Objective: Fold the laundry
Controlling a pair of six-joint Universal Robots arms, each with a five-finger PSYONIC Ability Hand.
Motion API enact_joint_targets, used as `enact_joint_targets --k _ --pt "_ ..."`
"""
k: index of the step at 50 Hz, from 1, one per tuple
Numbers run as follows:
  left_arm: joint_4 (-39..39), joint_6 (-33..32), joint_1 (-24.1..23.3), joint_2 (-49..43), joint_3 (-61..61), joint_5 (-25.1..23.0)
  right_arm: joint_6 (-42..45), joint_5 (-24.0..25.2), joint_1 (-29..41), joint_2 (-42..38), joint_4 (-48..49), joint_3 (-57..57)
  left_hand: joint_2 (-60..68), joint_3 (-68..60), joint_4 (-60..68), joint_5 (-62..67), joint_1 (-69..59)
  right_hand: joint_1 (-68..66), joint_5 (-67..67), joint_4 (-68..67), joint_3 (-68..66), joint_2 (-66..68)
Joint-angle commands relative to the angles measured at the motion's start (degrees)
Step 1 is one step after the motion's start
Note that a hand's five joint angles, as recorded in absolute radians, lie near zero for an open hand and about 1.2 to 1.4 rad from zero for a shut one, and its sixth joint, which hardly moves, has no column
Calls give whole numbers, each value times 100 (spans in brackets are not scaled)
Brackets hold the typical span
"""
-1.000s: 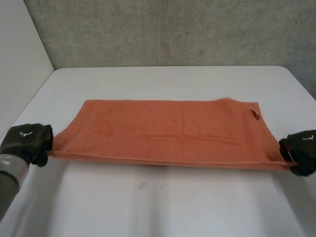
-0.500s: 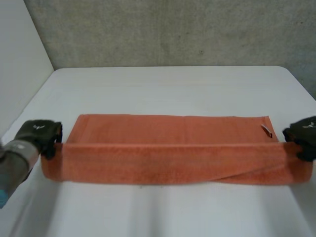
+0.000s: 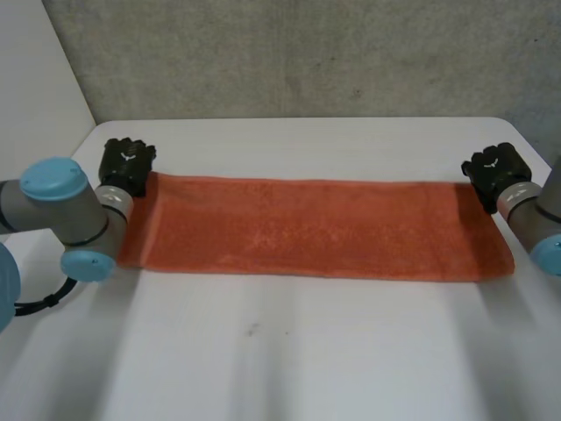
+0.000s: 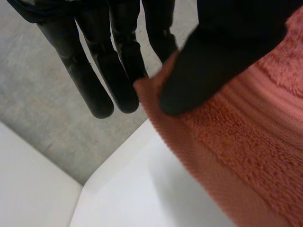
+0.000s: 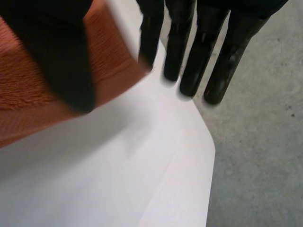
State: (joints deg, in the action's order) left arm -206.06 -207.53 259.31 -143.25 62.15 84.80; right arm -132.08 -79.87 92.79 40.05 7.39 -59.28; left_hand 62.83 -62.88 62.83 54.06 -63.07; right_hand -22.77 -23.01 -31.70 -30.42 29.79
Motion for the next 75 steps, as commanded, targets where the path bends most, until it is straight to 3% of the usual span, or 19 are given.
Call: enact_joint_targets --k 1,7,12,19,24,31,35,43,55,58,60,61,62,63,65,66,68,75 --pt "-416 -24 -126 -37 314 -262 -238 -187 169 37 219 -31 -5283 5288 -5283 -5406 5307 1277 2301 2170 2042 -1979" --pt "-681 -33 -188 315 640 -254 -969 -214 126 803 219 -497 -5283 5288 -5283 -5406 5307 1277 2301 2170 2042 -1979" --pt "-681 2 -188 956 1167 -201 -1863 -117 91 2056 175 -1513 -5283 5288 -5283 -5406 5307 1277 2301 2170 2042 -1979" --pt "-664 212 -109 2685 2939 -192 -2094 252 -50 3123 52 -2624 -5283 5288 -5283 -5406 5307 1277 2301 2170 2042 -1979" --pt "-664 642 -117 3415 3836 -183 -2103 690 -760 3798 -377 -3448 -5283 5288 -5283 -5406 5307 1277 2301 2170 2042 -1979" --pt "-321 1663 -126 4024 4534 -183 -2076 1316 -1096 3800 -599 -3995 -5283 5288 -5283 -5406 5307 -245 779 647 520 -457" --pt "328 2233 -109 4129 4613 -166 -2015 1605 -1359 3652 -528 -4188 -5283 5288 -5283 -5406 5307 -883 140 9 -118 182" --pt "541 2349 6 4050 4595 -192 -1831 1992 -1456 2790 -186 -4127 -5283 5288 -5283 -5406 5307 -1169 -146 -277 -404 468" --pt "532 2375 6 3971 4595 -192 -1276 1957 -1456 2174 236 -4039 -5283 5288 -5283 -5406 5307 -1826 -803 -934 -1061 1125" --pt "505 2375 15 3971 4604 -192 -1250 1931 -1456 2095 289 -3951 -5283 5288 -5283 -5406 5307 -2650 -1627 -1758 -1885 1949" --pt "505 2375 15 3971 4613 -192 -1241 1887 -1456 1999 376 -3864 -5283 5288 -5283 -5406 5307 -4439 -3416 -3547 -3674 3738" --pt "505 2384 15 3971 4621 -192 -1241 1887 -1456 1998 377 -3863 -5283 5288 -5283 -5406 5307 -4450 -3427 -3558 -3685 3749" --pt "505 2384 15 3971 4630 -192 -1250 1800 -1465 1937 421 -3802 -5283 5288 -5283 -5406 5307 -5710 -4686 -4818 -4945 5009" --pt "505 2384 15 3971 4630 -192 -1250 1799 -1465 1937 421 -3802 -5283 5288 -5283 -5406 5307 -5722 -4699 -4830 -4957 5021" --pt "505 2384 6 3971 4648 -192 -1259 1310 -1509 1919 482 -3653 -5283 5288 -5283 -5406 5307 -5723 -4699 -4830 -4958 5021" --pt "505 2384 6 3971 4648 -192 -1259 1307 -1509 1919 483 -3652 -5283 5288 -5283 -5406 5307 -5723 -4699 -4830 -4958 5021" --pt "505 2393 6 3971 4648 -192 -1206 537 -1780 1998 596 -3556 -5283 5288 -5283 -5406 5307 -5723 -4699 -4830 -4958 5021" --pt "514 2393 -21 3989 4657 -183 -802 -73 -2362 2033 509 -3019 -5283 5288 -5283 -5406 5307 -5723 -4699 -4830 -4958 5021"
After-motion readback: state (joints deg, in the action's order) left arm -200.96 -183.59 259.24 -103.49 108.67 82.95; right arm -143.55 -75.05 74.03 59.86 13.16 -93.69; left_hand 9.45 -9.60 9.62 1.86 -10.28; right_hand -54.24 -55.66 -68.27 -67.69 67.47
